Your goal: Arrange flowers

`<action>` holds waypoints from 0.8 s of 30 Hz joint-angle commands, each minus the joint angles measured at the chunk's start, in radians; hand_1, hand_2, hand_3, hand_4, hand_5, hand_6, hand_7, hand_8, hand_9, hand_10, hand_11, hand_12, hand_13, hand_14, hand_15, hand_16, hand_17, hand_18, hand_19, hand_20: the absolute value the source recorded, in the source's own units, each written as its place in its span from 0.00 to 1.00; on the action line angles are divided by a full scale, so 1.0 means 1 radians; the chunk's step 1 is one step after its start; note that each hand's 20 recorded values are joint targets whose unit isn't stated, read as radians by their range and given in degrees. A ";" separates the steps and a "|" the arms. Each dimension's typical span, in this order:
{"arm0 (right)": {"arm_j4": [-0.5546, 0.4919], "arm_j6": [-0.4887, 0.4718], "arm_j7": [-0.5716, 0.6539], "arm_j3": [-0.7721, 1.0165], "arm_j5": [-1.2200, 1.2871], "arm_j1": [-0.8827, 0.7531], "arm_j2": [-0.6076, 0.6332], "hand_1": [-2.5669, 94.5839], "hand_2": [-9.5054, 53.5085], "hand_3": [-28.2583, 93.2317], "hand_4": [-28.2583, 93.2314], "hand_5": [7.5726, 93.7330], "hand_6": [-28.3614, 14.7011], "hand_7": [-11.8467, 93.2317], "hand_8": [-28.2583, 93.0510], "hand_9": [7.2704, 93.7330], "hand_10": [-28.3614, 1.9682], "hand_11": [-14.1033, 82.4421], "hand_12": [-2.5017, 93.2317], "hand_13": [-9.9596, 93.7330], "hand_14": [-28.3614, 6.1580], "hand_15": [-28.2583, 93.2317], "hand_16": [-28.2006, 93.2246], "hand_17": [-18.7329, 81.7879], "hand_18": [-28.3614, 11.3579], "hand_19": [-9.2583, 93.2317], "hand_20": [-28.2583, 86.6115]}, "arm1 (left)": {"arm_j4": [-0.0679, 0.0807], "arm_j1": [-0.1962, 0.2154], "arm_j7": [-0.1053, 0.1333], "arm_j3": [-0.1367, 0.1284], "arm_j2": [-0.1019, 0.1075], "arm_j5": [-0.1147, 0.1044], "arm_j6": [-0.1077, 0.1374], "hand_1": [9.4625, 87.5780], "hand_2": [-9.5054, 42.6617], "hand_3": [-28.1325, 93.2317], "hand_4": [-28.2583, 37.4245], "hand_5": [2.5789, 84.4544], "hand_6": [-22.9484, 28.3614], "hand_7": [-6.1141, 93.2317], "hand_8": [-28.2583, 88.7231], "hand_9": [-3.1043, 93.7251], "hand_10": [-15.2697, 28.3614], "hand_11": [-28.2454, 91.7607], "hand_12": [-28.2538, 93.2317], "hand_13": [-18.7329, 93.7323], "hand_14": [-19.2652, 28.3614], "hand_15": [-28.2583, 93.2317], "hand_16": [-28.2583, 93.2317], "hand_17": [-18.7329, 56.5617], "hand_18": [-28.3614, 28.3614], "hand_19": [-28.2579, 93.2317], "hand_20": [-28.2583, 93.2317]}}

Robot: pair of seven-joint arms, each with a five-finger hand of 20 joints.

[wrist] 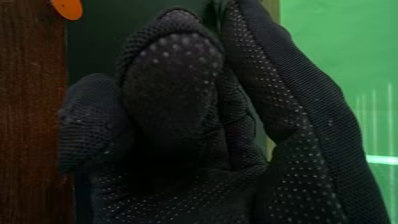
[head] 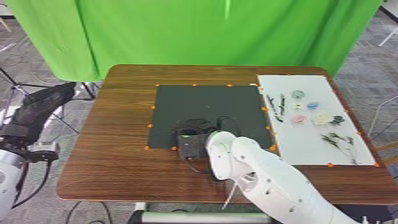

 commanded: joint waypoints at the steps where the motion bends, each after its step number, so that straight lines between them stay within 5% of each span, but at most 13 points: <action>1: 0.009 -0.003 0.013 -0.012 0.016 -0.033 0.023 0.61 0.00 0.61 0.22 0.58 0.55 0.71 0.33 0.87 0.49 0.49 0.43 1.00 0.76 0.60 0.43 0.96 0.61 0.74 0.69 | -0.008 0.007 -0.010 -0.007 -0.008 -0.006 -0.013 0.15 0.13 0.75 0.09 0.41 0.50 0.13 0.19 0.38 0.62 0.33 0.35 0.39 0.71 0.28 0.26 0.25 0.67 0.24 0.33; 20: -0.001 -0.013 -0.032 -0.017 -0.034 -0.019 0.036 0.59 0.00 0.59 0.24 0.57 0.54 0.70 0.33 0.85 0.47 0.54 0.36 1.00 0.75 0.60 0.43 0.95 0.60 0.75 0.69 | -0.008 0.009 -0.012 -0.007 -0.009 -0.010 -0.011 0.15 0.13 0.75 0.10 0.41 0.50 0.13 0.19 0.38 0.62 0.33 0.35 0.39 0.71 0.28 0.26 0.25 0.67 0.24 0.33; 24: -0.009 -0.022 -0.046 -0.033 -0.107 -0.019 0.045 0.54 0.00 0.66 0.20 0.57 0.53 0.66 0.34 0.82 0.44 0.54 0.33 1.00 0.73 0.57 0.46 0.94 0.59 0.75 0.68 | -0.008 0.009 -0.013 -0.007 -0.009 -0.010 -0.012 0.15 0.13 0.75 0.10 0.41 0.50 0.13 0.19 0.38 0.62 0.33 0.35 0.39 0.71 0.28 0.26 0.25 0.67 0.24 0.33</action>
